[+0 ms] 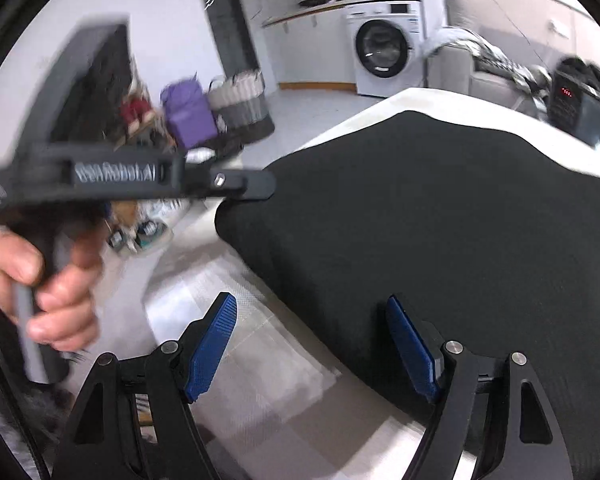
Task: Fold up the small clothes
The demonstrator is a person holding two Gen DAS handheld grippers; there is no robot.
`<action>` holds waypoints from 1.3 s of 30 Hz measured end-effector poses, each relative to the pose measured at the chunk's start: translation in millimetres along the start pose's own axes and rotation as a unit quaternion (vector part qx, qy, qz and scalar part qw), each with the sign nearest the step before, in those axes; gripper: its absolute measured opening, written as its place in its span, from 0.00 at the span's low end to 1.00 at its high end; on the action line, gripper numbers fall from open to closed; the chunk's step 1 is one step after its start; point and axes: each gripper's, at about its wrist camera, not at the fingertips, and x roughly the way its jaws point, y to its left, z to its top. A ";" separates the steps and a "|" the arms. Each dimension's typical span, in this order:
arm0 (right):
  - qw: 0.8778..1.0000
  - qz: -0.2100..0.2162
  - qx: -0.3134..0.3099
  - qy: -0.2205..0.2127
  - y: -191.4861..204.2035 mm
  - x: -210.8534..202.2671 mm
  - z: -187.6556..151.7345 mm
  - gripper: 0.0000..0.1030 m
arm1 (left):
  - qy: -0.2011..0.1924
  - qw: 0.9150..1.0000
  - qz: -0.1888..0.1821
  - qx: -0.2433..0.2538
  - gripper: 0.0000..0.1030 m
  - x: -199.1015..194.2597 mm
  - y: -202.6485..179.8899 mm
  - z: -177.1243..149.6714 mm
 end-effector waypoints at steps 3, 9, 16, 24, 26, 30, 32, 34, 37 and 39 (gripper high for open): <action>0.999 -0.020 -0.034 0.013 13.9 17.3 3.5 0.76 | 0.001 1.000 -0.004 0.000 0.05 0.8 0.1 0.4; 0.995 -0.070 -0.073 0.008 25.5 30.5 6.9 0.18 | 0.004 1.000 0.006 -0.016 0.06 3.6 10.8 3.8; 0.996 0.004 0.069 -0.047 -21.8 4.0 9.8 0.12 | -0.017 0.995 -0.038 -0.089 0.73 -12.1 41.9 3.7; 0.997 0.005 0.061 -0.057 -18.4 1.5 14.2 0.12 | 0.043 0.970 -0.155 -0.181 0.73 25.1 62.2 9.5; 0.996 0.004 0.059 -0.065 -17.7 -4.0 12.7 0.12 | 0.062 0.963 -0.176 -0.196 0.73 39.4 62.3 11.4; 0.995 0.003 0.059 -0.075 -22.5 -12.9 8.9 0.12 | 0.091 0.951 -0.207 -0.211 0.73 71.1 60.0 19.1; 0.995 0.002 0.057 -0.079 -21.4 -16.4 7.9 0.12 | 0.099 0.946 -0.213 -0.225 0.70 85.5 61.1 23.3; 0.995 0.001 0.056 -0.081 -20.8 -17.2 5.9 0.12 | 0.098 0.945 -0.209 -0.233 0.52 96.1 60.8 27.4; 0.995 0.007 0.061 -0.076 -21.6 -15.9 2.5 0.12 | 0.088 0.957 -0.178 -0.210 0.14 102.1 50.8 31.8; 0.997 0.010 0.050 -0.064 -19.6 -11.3 3.1 0.12 | 0.077 0.965 -0.160 -0.193 0.12 100.9 44.3 36.3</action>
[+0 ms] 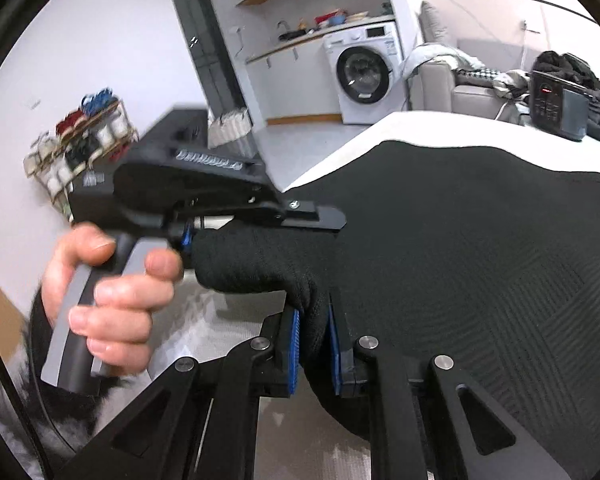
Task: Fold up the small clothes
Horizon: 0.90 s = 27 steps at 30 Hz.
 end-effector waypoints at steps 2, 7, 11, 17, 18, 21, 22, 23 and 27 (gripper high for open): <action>1.000 0.001 -0.015 0.019 4.0 5.6 -0.8 0.20 | -0.005 1.000 0.014 0.016 0.11 -0.2 -10.8 1.8; 0.999 -0.030 -0.025 -0.004 6.8 8.4 0.8 0.48 | -0.014 0.999 0.035 0.034 0.11 -3.0 -32.8 8.3; 0.999 -0.030 -0.006 -0.024 0.6 1.9 3.5 0.18 | -0.020 0.996 0.047 0.073 0.11 -0.6 -68.7 11.5; 0.990 0.000 0.076 -0.122 -36.4 -48.4 7.8 0.16 | 0.001 0.980 0.058 0.188 0.11 23.5 -167.7 13.6; 0.985 -0.001 0.097 -0.144 -48.3 -61.4 6.3 0.16 | 0.008 0.978 0.059 0.202 0.11 30.8 -183.9 11.9; 0.969 -0.018 0.147 -0.197 -81.3 -97.8 -1.7 0.16 | 0.042 0.957 0.066 0.279 0.11 76.0 -254.5 -3.7; 0.962 -0.027 0.167 -0.214 -93.0 -110.5 -6.4 0.16 | 0.052 0.951 0.066 0.299 0.11 89.7 -272.6 -11.7; 0.955 -0.034 0.186 -0.229 -104.1 -122.6 -12.9 0.16 | 0.065 0.943 0.066 0.319 0.11 106.2 -291.0 -21.6; 0.919 -0.088 0.270 -0.274 -156.9 -175.7 -52.4 0.16 | 0.136 0.918 0.041 0.370 0.12 190.3 -350.7 -70.9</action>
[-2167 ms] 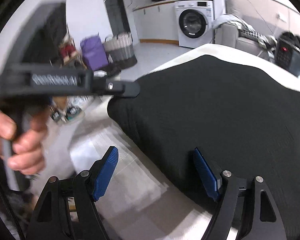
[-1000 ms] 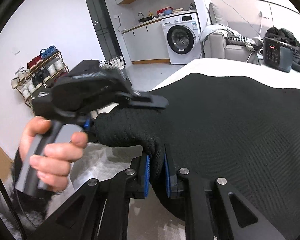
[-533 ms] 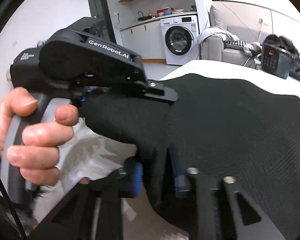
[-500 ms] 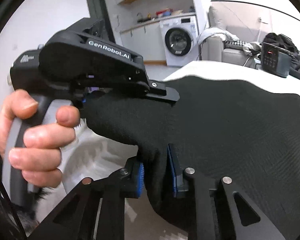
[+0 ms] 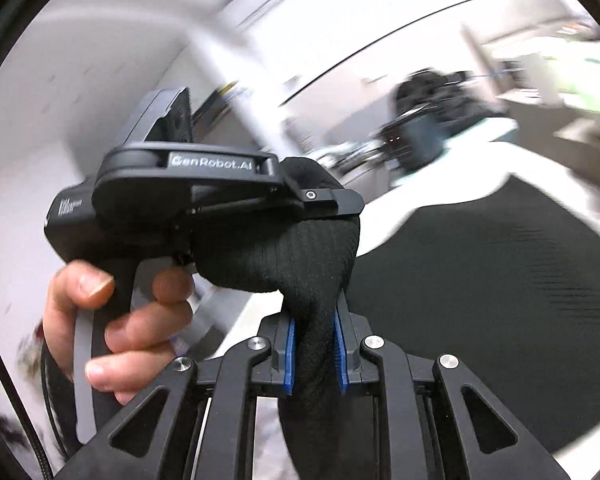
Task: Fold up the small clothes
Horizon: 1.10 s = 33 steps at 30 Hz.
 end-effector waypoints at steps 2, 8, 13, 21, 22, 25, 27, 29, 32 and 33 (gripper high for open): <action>0.999 -0.034 0.025 -0.013 -29.4 -18.3 4.0 0.16 | 0.032 0.999 -0.032 0.006 0.28 31.7 -16.6 -2.2; 0.990 -0.095 0.078 0.075 -105.2 -31.8 5.9 0.43 | 0.074 0.995 -0.066 -0.025 0.47 63.2 -12.6 -24.8; 0.990 -0.060 0.086 0.095 -126.1 -40.5 11.8 0.54 | 0.030 0.997 -0.040 -0.059 0.59 24.2 16.7 -43.4; 0.992 -0.077 -0.017 0.102 -89.6 -41.2 11.8 0.71 | 0.028 0.992 -0.113 -0.050 0.59 26.1 11.6 -44.0; 0.992 -0.085 -0.020 0.096 -89.4 -46.4 12.3 0.71 | 0.017 0.993 -0.109 -0.043 0.59 19.6 12.2 -42.7; 0.990 -0.097 -0.018 0.100 -93.7 -47.6 17.5 0.71 | 0.004 0.996 -0.075 -0.042 0.62 12.5 25.5 -44.1; 0.990 -0.096 -0.009 0.100 -100.4 -41.6 21.8 0.71 | 0.006 0.996 -0.051 -0.070 0.62 13.7 46.3 -49.3; 0.988 -0.109 0.011 0.107 -109.2 -28.3 26.5 0.68 | 0.010 0.995 -0.023 -0.096 0.62 13.4 68.6 -58.5; 0.983 -0.129 0.040 0.122 -118.5 -7.6 32.9 0.30 | 0.009 0.992 -0.006 -0.122 0.62 7.1 92.5 -72.8; 0.982 -0.137 0.043 0.126 -119.1 -3.8 34.5 0.22 | 0.003 0.992 0.002 -0.130 0.62 1.9 99.7 -77.0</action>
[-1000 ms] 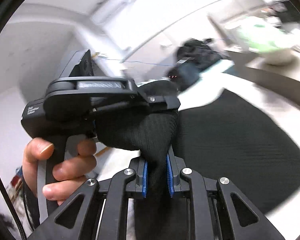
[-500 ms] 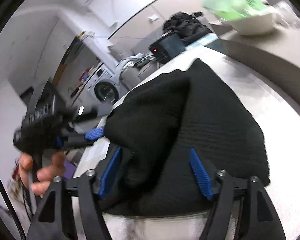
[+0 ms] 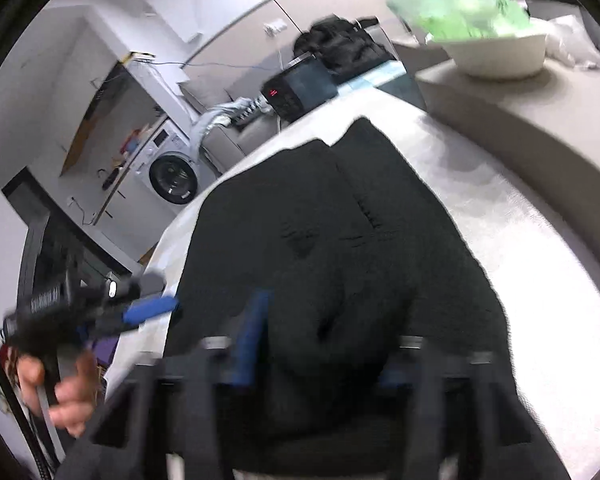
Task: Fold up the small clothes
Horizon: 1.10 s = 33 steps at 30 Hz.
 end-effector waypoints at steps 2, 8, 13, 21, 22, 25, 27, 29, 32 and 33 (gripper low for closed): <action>1.000 -0.007 -0.015 -0.019 8.5 -3.3 7.5 0.15 | -0.010 1.000 0.009 -0.005 0.62 -6.9 8.9 -1.8; 0.990 0.000 -0.069 -0.122 36.8 -67.3 21.9 0.13 | -0.041 0.999 0.031 -0.002 0.62 -31.2 24.6 -5.5; 0.992 -0.088 -0.034 -0.081 -13.9 -51.8 2.1 0.14 | -0.028 0.998 0.049 0.003 0.62 -15.5 31.6 -12.0; 0.994 -0.093 -0.034 -0.034 -42.3 -34.1 -3.2 0.20 | -0.024 0.998 0.048 -0.012 0.62 17.9 40.1 -15.6; 0.994 -0.094 -0.042 -0.030 -43.5 -35.3 -0.4 0.24 | -0.025 0.998 0.048 -0.014 0.62 19.4 42.1 -13.5; 0.993 -0.106 -0.046 -0.039 -48.6 -50.6 2.2 0.46 | -0.029 0.998 0.045 -0.016 0.62 25.8 45.1 -6.3; 0.990 -0.120 -0.056 -0.043 -50.5 -60.2 4.7 0.50 | -0.031 0.998 0.050 -0.016 0.62 29.4 44.3 -0.4; 0.991 -0.113 -0.055 -0.038 -56.6 -63.4 9.7 0.50 | -0.036 0.998 0.053 -0.014 0.57 34.5 40.9 4.8; 0.992 -0.113 -0.054 -0.024 -63.9 -54.8 14.4 0.45 | -0.041 0.997 0.064 -0.013 0.36 44.1 37.0 11.3; 0.991 -0.118 -0.057 -0.015 -64.7 -51.1 14.7 0.41 | -0.043 0.997 0.067 -0.011 0.33 45.6 34.9 12.4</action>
